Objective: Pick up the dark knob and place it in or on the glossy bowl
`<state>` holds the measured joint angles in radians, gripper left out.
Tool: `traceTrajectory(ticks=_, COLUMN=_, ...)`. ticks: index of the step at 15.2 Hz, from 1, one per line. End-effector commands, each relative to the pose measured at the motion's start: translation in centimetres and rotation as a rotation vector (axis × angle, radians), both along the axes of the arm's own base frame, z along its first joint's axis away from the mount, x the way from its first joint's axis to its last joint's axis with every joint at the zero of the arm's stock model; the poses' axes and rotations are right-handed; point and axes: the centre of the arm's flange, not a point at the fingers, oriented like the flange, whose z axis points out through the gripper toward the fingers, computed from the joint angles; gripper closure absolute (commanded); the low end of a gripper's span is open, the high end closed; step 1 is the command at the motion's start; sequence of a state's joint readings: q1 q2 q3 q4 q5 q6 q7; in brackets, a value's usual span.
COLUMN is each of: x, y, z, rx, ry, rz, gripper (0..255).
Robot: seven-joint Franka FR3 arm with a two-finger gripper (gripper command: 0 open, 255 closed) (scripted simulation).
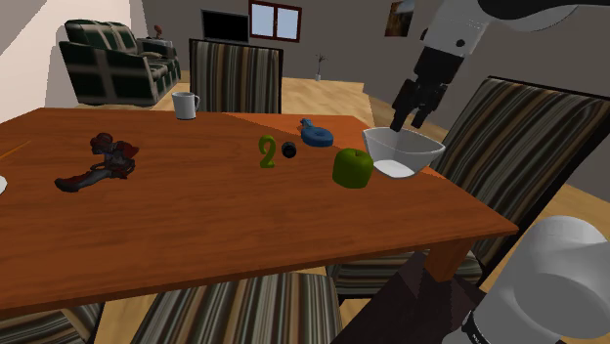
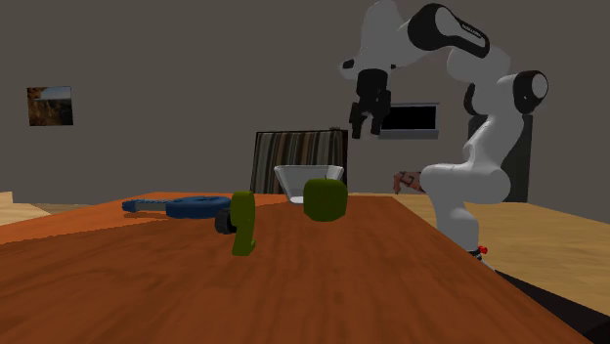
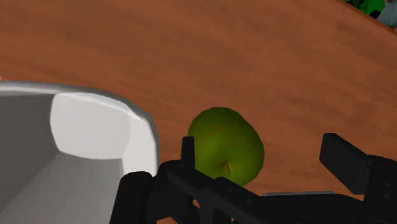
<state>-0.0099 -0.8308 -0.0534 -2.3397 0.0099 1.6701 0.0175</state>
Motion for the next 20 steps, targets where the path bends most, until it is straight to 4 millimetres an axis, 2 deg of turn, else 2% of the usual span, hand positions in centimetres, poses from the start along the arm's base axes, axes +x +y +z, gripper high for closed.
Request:
traceTrajectory(ticks=1, x=0.0, y=0.0, z=0.0, rx=0.0, ry=0.0, rz=0.0, gripper=0)
traceTrajectory(ticks=20, x=24.2, y=2.1, z=-9.0, rx=0.057, ry=0.07, rz=-0.045, gripper=0)
